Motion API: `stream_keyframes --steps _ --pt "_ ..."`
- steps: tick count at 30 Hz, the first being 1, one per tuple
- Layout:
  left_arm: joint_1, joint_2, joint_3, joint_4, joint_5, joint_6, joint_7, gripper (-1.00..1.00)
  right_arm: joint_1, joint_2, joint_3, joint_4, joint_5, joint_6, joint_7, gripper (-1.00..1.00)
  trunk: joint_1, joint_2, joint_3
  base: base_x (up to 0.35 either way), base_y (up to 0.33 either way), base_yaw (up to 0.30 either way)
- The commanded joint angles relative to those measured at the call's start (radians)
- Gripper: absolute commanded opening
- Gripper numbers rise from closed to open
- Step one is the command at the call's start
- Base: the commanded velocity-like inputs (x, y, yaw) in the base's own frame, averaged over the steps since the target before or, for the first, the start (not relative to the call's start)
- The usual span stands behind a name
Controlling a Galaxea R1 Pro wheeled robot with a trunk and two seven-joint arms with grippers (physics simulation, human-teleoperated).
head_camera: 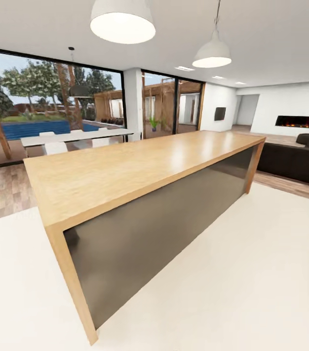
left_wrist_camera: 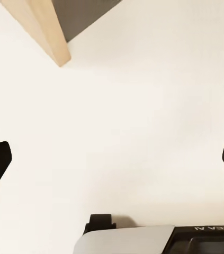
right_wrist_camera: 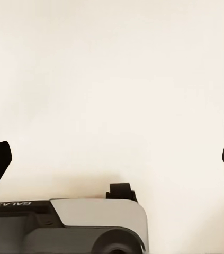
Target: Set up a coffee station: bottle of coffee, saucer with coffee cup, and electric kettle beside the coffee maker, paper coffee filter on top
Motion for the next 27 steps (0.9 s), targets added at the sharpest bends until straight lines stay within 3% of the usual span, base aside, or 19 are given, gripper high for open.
stream_keyframes --steps 1,27 --pt "0.0 0.0 0.0 0.0 0.0 -0.003 -0.001 1.0 0.0 0.0 -0.001 -0.001 -0.001 0.0 0.0 1.0 -0.004 0.007 0.002 0.0 0.0 -0.3" --pt "0.0 0.0 0.0 0.0 0.0 -0.003 -0.001 1.0 0.0 0.0 -0.001 -0.001 -0.001 0.0 -0.001 1.0 -0.104 0.189 0.069 0.0 0.0 -0.3"
